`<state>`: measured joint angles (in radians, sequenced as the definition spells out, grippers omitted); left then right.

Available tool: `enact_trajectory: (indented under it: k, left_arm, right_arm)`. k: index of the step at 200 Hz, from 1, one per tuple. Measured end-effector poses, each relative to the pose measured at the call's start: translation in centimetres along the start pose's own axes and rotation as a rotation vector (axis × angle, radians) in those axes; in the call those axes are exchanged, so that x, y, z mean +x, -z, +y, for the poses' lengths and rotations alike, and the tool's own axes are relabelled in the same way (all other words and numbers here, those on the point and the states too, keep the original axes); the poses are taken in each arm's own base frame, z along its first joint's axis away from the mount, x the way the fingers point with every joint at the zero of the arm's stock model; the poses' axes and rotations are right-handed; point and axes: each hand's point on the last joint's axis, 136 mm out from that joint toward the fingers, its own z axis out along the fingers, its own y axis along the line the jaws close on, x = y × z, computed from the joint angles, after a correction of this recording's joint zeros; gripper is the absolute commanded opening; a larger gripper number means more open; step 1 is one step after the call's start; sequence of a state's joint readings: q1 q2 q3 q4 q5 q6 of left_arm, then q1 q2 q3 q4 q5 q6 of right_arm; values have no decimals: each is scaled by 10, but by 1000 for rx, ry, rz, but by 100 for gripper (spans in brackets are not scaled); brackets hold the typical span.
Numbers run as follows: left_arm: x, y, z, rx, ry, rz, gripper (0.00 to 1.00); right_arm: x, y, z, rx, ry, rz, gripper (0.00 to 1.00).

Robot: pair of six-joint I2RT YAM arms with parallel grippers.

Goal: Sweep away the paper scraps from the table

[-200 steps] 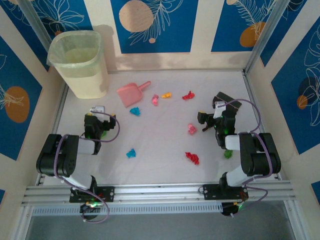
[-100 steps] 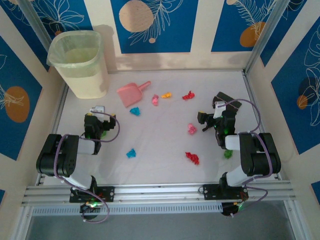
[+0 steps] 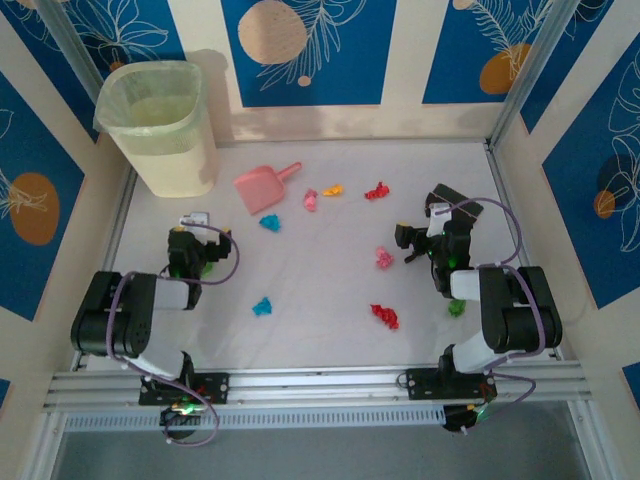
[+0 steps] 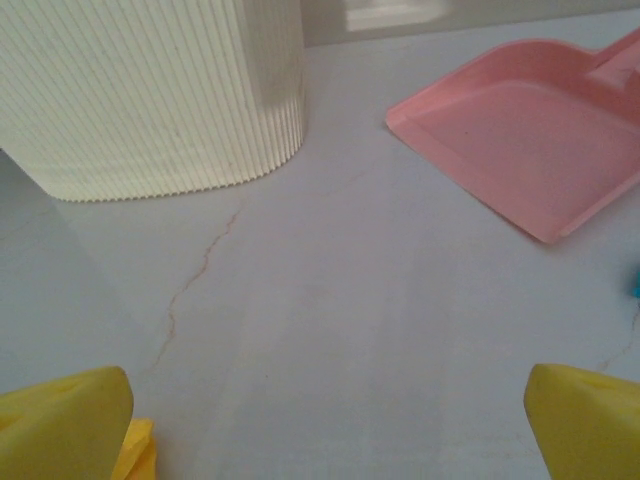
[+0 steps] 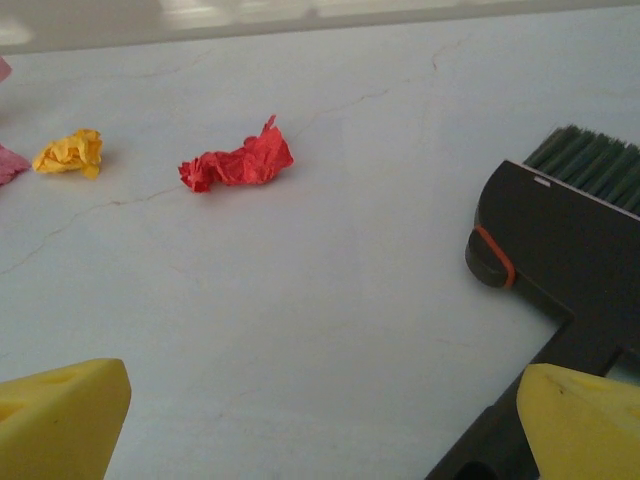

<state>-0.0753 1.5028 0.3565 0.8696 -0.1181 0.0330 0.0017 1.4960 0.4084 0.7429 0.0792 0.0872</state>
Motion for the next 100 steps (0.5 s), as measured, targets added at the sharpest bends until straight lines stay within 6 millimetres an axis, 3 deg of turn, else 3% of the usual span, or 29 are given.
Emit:
enact_trajectory:
  k: [17,59,83,100]
  left_arm:
    - [-19,13,5,-23,3,-34,100]
    - [-106,68,15,-31,147,-298,100]
    - [-121,89,17,-3,311,-360,100]
    - [-111,96,18,18,461,-346,100]
  right_arm:
    - [-10,8,1,8,-8,4,99]
    - [-73,46,8,22,-31,-134,99]
    - [-90,61,-2,93,-143,-142,99]
    - [-92,72,-17,173,-292,-108,99]
